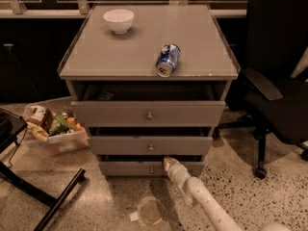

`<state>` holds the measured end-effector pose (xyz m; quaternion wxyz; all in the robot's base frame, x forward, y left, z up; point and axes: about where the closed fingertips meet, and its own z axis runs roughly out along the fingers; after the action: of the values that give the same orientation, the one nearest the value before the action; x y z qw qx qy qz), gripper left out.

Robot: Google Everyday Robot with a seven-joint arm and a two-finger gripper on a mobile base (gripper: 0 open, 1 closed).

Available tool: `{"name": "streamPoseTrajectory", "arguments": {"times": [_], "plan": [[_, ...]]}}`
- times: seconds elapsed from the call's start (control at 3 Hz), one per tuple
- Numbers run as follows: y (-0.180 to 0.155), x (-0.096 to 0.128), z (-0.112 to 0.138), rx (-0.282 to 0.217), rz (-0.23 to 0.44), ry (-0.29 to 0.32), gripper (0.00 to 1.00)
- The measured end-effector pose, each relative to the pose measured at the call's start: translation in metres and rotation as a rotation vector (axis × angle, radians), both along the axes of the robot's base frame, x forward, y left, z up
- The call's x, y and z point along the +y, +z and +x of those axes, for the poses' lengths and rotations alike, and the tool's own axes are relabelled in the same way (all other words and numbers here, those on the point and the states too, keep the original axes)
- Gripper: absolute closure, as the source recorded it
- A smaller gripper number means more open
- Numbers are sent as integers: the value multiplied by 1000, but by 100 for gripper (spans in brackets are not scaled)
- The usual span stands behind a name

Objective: Open bottom drawer

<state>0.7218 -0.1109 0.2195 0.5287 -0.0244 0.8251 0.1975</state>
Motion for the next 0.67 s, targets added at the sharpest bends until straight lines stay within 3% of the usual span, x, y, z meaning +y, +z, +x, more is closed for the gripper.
{"name": "streamPoseTrajectory", "arguments": {"times": [0.67], "plan": [[-10, 6, 37, -35, -21, -24, 100]]}}
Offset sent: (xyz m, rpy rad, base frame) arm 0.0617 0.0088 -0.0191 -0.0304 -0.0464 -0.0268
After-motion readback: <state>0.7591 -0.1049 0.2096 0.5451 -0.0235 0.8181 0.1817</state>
